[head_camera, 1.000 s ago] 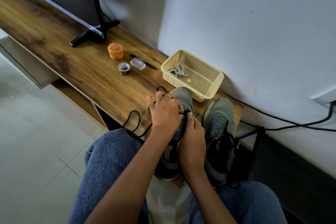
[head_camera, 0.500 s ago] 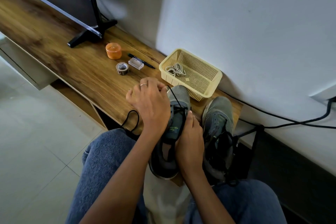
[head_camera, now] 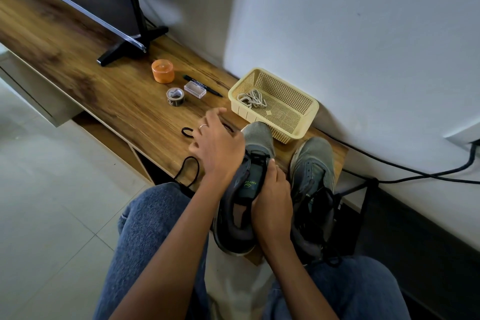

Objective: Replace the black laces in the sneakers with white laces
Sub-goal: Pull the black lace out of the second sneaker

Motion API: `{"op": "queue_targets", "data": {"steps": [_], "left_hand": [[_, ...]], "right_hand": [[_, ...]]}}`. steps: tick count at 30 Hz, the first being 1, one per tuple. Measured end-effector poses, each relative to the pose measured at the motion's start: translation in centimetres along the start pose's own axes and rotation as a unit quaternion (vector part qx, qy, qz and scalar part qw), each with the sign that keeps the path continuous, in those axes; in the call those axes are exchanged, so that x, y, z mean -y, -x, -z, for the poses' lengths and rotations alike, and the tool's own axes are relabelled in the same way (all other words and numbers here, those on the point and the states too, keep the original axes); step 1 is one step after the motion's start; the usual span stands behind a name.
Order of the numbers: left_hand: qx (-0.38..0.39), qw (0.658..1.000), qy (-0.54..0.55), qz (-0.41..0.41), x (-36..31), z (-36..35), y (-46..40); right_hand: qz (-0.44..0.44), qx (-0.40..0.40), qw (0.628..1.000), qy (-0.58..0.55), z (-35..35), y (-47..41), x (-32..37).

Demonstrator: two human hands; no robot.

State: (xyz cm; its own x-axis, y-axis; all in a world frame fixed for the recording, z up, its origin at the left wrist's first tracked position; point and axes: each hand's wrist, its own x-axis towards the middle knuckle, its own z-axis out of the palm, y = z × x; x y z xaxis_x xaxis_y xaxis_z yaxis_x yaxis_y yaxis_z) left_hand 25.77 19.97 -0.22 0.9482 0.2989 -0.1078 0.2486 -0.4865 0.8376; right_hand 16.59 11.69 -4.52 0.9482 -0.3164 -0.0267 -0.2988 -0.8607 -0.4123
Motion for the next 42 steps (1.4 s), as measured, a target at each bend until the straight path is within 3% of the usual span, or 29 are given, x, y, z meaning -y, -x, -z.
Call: {"op": "queue_targets", "data": {"steps": [4,7,18,27,36,42], "left_hand": [[0.149,0.967,-0.170,-0.122,0.5,-0.1,0.6],[0.201,0.934,-0.253,-0.149,1.2,-0.3,1.1],[0.085,0.956,-0.232,-0.159,1.0,-0.9,1.2],[0.084,0.980,-0.135,-0.116,0.6,-1.2,1.6],[0.092,0.986,-0.114,-0.081,0.1,-1.4,2.2],[0.032,0.997,-0.047,-0.045,-0.2,0.2,1.1]], "right_hand": [[0.002,0.003,1.000,-0.006,0.0,0.0,0.0],[0.001,0.016,1.000,-0.006,0.2,0.0,0.1],[0.019,-0.005,1.000,-0.008,0.4,0.2,0.5],[0.030,-0.004,1.000,0.001,0.4,0.0,0.8],[0.033,-0.018,0.999,-0.001,0.3,0.1,1.4],[-0.006,0.002,1.000,-0.001,0.2,0.5,0.5]]}}
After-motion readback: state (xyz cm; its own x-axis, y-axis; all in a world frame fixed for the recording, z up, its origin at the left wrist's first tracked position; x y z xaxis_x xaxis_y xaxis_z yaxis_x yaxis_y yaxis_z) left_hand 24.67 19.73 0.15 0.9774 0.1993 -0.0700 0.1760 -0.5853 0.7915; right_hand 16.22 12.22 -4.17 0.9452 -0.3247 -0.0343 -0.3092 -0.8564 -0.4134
